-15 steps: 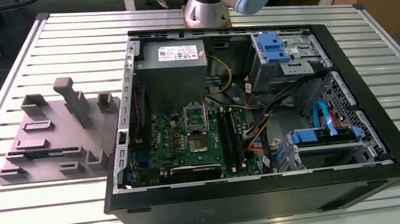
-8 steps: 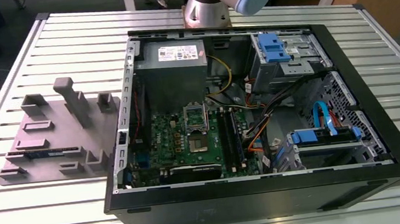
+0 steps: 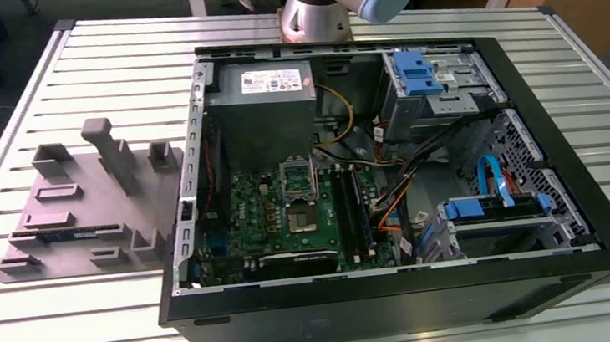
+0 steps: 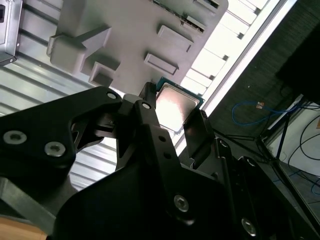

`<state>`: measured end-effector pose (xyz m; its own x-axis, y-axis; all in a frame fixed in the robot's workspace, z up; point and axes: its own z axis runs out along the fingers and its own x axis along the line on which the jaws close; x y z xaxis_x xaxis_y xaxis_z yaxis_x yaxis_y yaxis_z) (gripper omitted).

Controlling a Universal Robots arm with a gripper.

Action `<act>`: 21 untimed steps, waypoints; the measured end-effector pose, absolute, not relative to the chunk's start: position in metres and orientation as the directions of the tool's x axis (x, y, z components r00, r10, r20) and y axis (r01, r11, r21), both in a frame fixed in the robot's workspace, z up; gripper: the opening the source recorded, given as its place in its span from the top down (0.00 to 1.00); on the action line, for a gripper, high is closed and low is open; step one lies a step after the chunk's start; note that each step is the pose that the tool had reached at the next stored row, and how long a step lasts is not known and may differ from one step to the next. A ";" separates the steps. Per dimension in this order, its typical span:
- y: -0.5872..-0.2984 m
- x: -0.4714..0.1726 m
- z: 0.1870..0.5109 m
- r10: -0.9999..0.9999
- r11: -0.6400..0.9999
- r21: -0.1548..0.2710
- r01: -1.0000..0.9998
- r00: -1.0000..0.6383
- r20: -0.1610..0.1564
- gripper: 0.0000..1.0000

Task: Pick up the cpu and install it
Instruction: 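Pick up the cpu and move it towards the insertion slot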

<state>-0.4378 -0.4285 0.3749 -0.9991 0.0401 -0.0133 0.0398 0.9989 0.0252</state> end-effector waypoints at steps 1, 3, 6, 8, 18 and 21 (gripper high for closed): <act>-0.429 -0.438 0.376 0.040 0.999 0.025 0.040 -0.999 -0.013 0.53; -0.429 -0.438 0.379 0.040 0.999 0.025 0.040 -0.999 -0.013 0.53; -0.429 -0.438 0.384 0.040 0.999 0.026 0.040 -0.999 -0.013 0.53; -0.428 -0.438 0.387 0.040 0.999 0.026 0.040 -0.999 -0.013 0.53; -0.429 -0.438 0.390 0.040 0.999 0.026 0.040 -0.999 -0.013 0.53; -0.429 -0.438 0.390 0.040 0.999 0.026 0.040 -0.999 -0.013 0.53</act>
